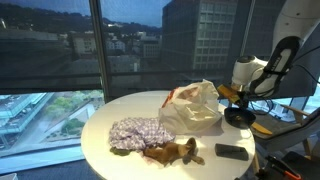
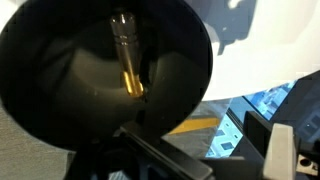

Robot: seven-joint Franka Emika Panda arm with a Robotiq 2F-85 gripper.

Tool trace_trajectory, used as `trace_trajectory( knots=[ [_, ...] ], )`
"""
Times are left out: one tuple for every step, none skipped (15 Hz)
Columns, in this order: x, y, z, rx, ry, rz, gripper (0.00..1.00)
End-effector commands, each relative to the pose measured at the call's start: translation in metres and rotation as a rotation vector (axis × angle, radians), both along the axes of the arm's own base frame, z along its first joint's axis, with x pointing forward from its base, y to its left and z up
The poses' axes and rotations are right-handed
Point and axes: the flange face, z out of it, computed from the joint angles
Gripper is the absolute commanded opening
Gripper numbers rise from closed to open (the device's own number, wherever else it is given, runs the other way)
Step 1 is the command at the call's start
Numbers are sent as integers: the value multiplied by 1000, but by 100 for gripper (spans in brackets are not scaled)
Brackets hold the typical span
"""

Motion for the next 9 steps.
trace_trajectory(
  knots=[
    [8,3,-29,44,7,36,100],
    [6,6,-37,58,17,41,100],
    [6,7,-46,62,32,39,100],
    [7,6,-52,59,48,31,100],
    [6,4,-58,65,58,28,100],
    [7,0,-63,65,69,20,100],
    [9,-5,-65,59,74,11,100],
    [12,-12,-67,52,78,2,100],
    [12,-18,-69,53,86,-11,100]
  ],
)
